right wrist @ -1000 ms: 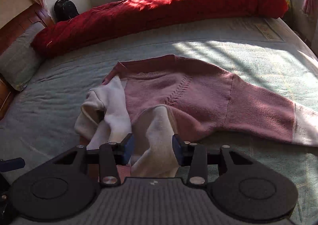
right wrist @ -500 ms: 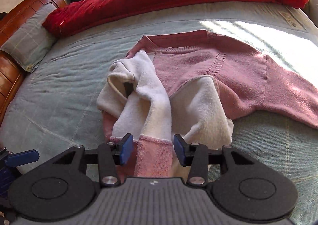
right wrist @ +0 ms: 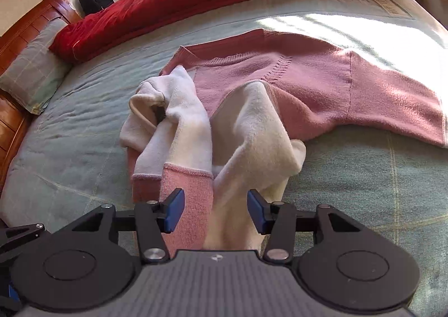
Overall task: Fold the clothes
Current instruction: 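Move the right tool back over the sweater while the left tool approaches the other pink cuff, then close the left tool on the pink cuff of the other sleeve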
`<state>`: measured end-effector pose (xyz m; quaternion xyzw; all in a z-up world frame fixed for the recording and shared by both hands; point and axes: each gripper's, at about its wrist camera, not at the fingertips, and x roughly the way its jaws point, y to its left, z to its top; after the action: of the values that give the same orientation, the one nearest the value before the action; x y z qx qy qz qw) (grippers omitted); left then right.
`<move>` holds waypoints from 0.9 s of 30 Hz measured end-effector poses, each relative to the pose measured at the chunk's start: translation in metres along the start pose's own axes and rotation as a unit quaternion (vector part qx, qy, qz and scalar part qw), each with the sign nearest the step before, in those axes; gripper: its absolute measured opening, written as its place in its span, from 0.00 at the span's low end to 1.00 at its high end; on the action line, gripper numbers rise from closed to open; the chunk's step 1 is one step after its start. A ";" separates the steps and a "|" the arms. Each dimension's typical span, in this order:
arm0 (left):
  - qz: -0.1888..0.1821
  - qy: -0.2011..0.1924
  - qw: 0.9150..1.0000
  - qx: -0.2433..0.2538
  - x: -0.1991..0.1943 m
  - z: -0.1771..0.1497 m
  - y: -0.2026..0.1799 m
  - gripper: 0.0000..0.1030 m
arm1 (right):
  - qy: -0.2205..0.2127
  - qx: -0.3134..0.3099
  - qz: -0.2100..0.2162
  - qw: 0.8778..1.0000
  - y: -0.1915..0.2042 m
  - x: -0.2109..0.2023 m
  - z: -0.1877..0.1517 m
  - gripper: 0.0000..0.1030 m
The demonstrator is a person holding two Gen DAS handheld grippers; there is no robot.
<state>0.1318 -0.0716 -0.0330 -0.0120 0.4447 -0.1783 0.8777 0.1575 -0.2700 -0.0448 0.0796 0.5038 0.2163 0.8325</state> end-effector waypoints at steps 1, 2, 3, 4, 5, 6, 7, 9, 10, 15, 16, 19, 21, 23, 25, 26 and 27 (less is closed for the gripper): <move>0.002 0.002 1.000 0.003 0.003 0.001 -0.003 0.43 | -0.001 0.007 -0.001 1.000 -0.002 -0.001 -0.003 0.53; 0.005 0.004 1.000 0.008 0.006 0.002 -0.006 0.39 | -0.004 0.019 0.001 1.000 -0.004 -0.002 -0.005 0.54; 0.007 0.007 1.000 0.013 0.010 0.003 -0.008 0.37 | -0.007 0.031 0.004 0.999 -0.006 -0.004 -0.008 0.56; 0.009 0.011 1.000 0.017 0.013 0.003 -0.010 0.35 | -0.010 0.040 0.011 0.999 -0.007 -0.005 -0.010 0.57; 0.010 0.015 1.000 0.021 0.017 0.004 -0.012 0.34 | -0.012 0.049 0.017 0.999 -0.009 -0.006 -0.012 0.57; 0.013 0.018 0.999 0.023 0.020 0.004 -0.014 0.33 | -0.014 0.052 0.018 0.998 -0.010 -0.007 -0.013 0.57; 0.015 0.020 0.999 0.025 0.023 0.004 -0.014 0.29 | -0.015 0.051 0.015 0.998 -0.010 -0.008 -0.014 0.57; 0.020 0.025 0.999 0.028 0.029 0.005 -0.016 0.29 | -0.017 0.049 0.011 0.999 -0.011 -0.009 -0.015 0.57; 0.022 0.027 0.999 0.028 0.032 0.006 -0.016 0.29 | -0.018 0.050 0.011 0.999 -0.012 -0.009 -0.015 0.57; 0.033 0.031 0.999 0.026 0.047 0.009 -0.017 0.29 | -0.024 0.059 0.014 0.998 -0.018 -0.011 -0.015 0.58; 0.036 0.031 0.999 0.026 0.050 0.009 -0.018 0.28 | -0.025 0.059 0.016 0.998 -0.018 -0.011 -0.015 0.58; 0.042 0.038 0.998 0.025 0.057 0.010 -0.018 0.19 | -0.026 0.064 0.021 0.997 -0.021 -0.011 -0.017 0.58; 0.043 0.042 0.998 0.022 0.061 0.011 -0.017 0.11 | -0.024 0.064 0.021 0.997 -0.022 -0.010 -0.017 0.58; 0.039 0.044 0.998 0.018 0.062 0.011 -0.015 0.06 | -0.021 0.063 0.020 0.998 -0.022 -0.008 -0.018 0.58; 0.041 0.041 0.998 0.019 0.060 0.011 -0.015 0.05 | -0.019 0.063 0.021 0.998 -0.022 -0.007 -0.018 0.58; 0.042 0.038 0.998 0.019 0.058 0.011 -0.014 0.05 | -0.018 0.064 0.023 0.998 -0.022 -0.007 -0.019 0.58; 0.042 0.034 0.998 0.017 0.056 0.012 -0.013 0.05 | -0.018 0.065 0.024 0.997 -0.022 -0.007 -0.019 0.58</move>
<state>0.1670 -0.1035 -0.0667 0.0280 0.4714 -0.1490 0.8688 0.1444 -0.2947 -0.0560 0.1490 0.4997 0.2018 0.8291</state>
